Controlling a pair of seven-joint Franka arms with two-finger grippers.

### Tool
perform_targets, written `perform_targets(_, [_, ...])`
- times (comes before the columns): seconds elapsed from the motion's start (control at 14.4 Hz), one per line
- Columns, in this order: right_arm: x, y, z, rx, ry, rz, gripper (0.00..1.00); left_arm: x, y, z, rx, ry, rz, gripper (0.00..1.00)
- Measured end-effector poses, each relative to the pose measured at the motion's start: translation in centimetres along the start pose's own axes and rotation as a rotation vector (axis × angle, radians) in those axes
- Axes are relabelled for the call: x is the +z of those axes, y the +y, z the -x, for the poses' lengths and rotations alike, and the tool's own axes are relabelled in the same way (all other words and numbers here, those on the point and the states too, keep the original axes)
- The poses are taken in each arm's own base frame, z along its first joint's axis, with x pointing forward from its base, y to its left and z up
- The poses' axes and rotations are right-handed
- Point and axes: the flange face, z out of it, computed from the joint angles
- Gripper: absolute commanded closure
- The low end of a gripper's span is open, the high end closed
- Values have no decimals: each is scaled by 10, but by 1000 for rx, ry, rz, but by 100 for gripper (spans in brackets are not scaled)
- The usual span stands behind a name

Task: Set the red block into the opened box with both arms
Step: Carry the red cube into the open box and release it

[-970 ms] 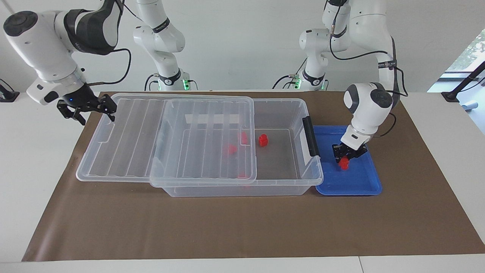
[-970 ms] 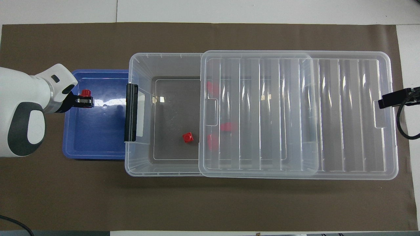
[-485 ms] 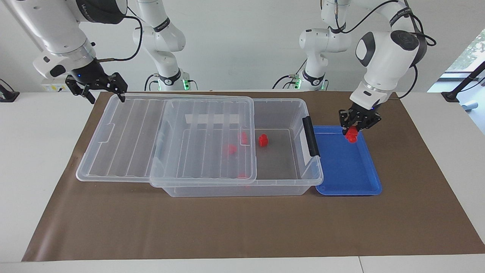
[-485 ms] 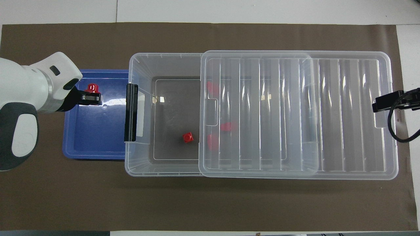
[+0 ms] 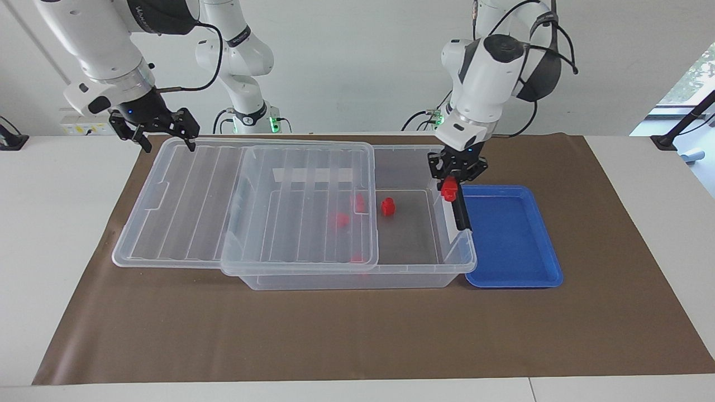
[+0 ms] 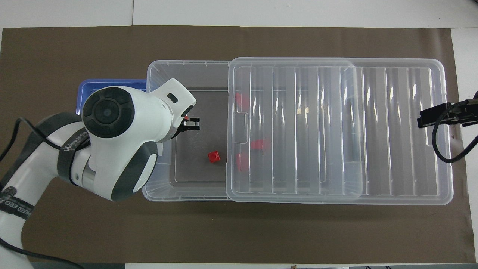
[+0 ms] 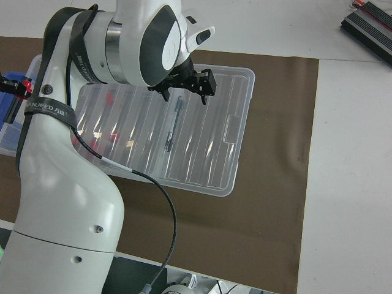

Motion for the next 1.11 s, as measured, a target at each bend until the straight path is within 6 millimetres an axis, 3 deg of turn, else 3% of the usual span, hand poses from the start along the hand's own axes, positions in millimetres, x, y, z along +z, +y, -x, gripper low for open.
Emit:
perform_targets(0.28, [0,1,0,1,-1,0,0,74,5,-7,-10,-15,-7,100])
perform_targets(0.62, [0,1,0,2,-1,0,0,131,5,-6,-35,-23,-10,100])
perform_targets(0.83, [0,1,0,2,-1,0,0,142,5,-6,-65,-30,-15,60])
perform_targets(0.9, [0,1,0,2,-1,0,0,143,4,-6,-83,-31,-15,25])
perform_targets(0.97, [0,1,0,2,-1,0,0,143,4,-5,-105,-32,-16,0])
perform_targets(1.11, [0,1,0,2,-1,0,0,143,4,-5,-127,-32,-17,0])
